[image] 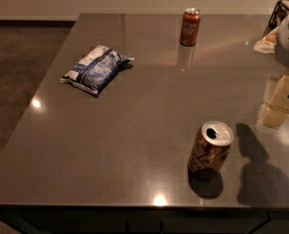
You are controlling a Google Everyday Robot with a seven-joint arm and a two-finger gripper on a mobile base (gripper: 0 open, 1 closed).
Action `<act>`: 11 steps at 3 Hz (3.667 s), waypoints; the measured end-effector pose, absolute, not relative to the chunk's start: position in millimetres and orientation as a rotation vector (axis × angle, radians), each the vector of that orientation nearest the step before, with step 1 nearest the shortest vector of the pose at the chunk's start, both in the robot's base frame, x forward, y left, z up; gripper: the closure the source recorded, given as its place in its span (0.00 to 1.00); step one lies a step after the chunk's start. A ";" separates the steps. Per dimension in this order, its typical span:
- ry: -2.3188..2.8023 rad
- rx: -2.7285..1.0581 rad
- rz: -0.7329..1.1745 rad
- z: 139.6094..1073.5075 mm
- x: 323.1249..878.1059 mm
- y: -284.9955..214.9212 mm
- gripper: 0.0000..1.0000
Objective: Move blue chip bag near coke can
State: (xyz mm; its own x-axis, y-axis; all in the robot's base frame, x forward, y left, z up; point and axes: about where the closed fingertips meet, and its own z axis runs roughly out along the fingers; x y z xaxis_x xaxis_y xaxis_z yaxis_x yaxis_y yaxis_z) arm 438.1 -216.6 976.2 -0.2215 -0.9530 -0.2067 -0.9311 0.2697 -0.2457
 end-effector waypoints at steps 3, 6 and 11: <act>2.195 -1.568 -0.015 983.9 495.6 -165.4 0.00; 2.225 -1.241 0.137 980.0 572.5 -35.4 0.00; 2.526 -0.954 0.135 894.9 641.3 101.2 0.00</act>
Offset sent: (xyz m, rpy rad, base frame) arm 0.0526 0.0513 0.0016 0.1081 -0.0741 -0.0445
